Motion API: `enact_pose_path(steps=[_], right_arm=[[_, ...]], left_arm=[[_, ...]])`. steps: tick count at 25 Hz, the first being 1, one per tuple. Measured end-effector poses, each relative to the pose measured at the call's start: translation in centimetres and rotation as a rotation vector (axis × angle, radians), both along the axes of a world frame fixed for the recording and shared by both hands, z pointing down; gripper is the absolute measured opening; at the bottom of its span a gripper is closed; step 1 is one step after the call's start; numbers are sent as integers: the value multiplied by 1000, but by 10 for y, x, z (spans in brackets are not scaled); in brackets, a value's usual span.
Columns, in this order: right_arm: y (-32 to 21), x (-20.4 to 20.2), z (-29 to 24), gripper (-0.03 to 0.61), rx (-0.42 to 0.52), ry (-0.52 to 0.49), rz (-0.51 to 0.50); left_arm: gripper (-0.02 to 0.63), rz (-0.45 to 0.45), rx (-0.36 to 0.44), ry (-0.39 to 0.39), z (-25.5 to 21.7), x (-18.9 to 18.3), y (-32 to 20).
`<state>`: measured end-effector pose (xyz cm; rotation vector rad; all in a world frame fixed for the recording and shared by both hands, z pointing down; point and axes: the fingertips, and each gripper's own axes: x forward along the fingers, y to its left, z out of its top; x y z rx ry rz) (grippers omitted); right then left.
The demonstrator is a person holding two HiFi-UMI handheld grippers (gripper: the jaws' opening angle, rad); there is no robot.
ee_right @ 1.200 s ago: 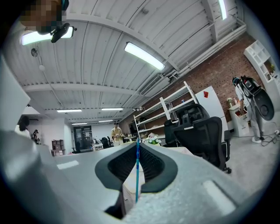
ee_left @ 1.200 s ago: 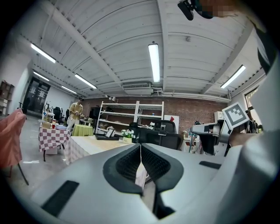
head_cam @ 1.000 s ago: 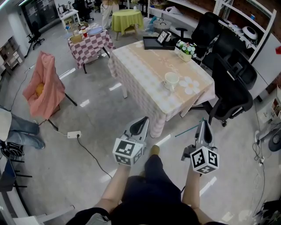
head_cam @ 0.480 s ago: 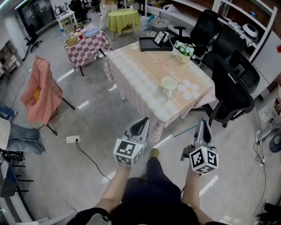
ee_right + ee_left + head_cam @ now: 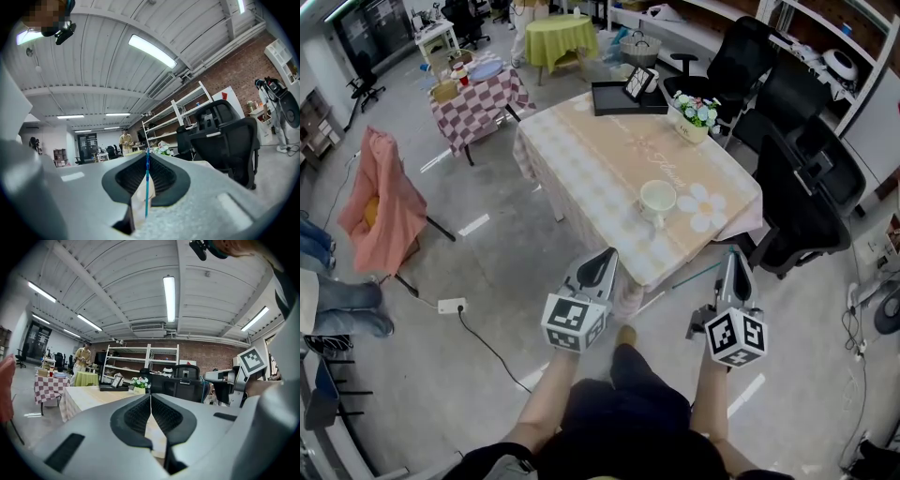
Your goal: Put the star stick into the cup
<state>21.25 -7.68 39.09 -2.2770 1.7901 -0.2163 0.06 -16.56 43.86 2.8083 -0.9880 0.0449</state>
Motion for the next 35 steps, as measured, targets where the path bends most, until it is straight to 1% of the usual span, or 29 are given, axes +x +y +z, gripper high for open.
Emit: enact_pose_path(steps=[5,11,21,28,35], right_arm=[[-30,18,-5,17,-8,10,-4],[-62,40,-3,17,-9,9,-11],[-104,73,-4,17,5,-6,-8],[-129,90,-2,17,17,-24,-16],[-150,98,-3,17,30,-22,-30]], left_arm=[[12,-10,-4,-2,-1,15,-28],[12,1,-16,1,5,41,-55],[12,2,-37,-31,15,67,-92],[12,11,-44,-44,20,86,-116],[12,19,-35,-45,21,100,-136]])
